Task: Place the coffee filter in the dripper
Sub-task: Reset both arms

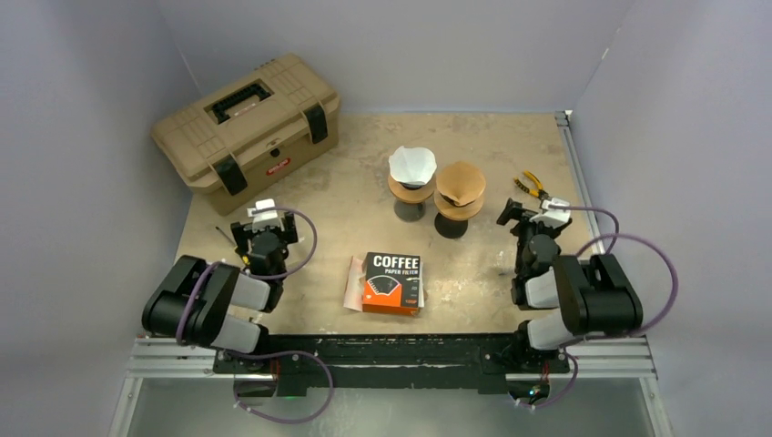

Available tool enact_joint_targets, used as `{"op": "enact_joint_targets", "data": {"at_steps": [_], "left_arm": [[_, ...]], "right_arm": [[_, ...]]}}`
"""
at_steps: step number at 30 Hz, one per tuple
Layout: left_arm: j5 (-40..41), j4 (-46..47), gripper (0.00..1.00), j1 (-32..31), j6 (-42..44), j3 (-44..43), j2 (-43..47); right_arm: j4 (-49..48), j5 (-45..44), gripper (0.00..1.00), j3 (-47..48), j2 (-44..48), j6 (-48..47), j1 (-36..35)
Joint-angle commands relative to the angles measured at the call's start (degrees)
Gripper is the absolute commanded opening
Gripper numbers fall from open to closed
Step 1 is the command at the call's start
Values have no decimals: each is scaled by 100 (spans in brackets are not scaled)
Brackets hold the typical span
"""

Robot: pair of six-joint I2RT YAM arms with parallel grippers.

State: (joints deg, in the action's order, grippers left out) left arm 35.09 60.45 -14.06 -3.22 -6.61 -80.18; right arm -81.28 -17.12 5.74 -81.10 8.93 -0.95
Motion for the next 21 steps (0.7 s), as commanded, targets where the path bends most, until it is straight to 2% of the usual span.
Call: {"op": "enact_joint_targets", "data": {"at_steps": [1, 3, 4, 6, 7, 9, 12, 21], "left_arm": [[-796, 2499, 99, 387, 372, -5, -923], [-862, 3256, 98, 416, 448, -16, -1674], [-829, 3535, 99, 414, 501, 11, -1868], [-502, 2522, 99, 421, 100, -154, -1370], [-299, 2318, 99, 422, 49, -250, -1398], [-248, 2568, 98, 407, 206, -357, -1666], [-192, 1661, 99, 351, 127, -676, -1515], [-227, 1751, 99, 369, 148, -730, -1578]], "right_arm": [[-2142, 284, 99, 125, -931, -471, 12], [-725, 318, 99, 573, -653, -332, 7], [-718, 307, 98, 752, -810, -421, 7], [-243, 465, 99, 914, -735, -527, -27], [-206, 471, 99, 926, -740, -545, -28], [-520, 473, 99, 873, -832, -571, -30], [-306, 500, 99, 921, -779, -584, -35], [-311, 789, 99, 977, -833, -704, -36]]}}
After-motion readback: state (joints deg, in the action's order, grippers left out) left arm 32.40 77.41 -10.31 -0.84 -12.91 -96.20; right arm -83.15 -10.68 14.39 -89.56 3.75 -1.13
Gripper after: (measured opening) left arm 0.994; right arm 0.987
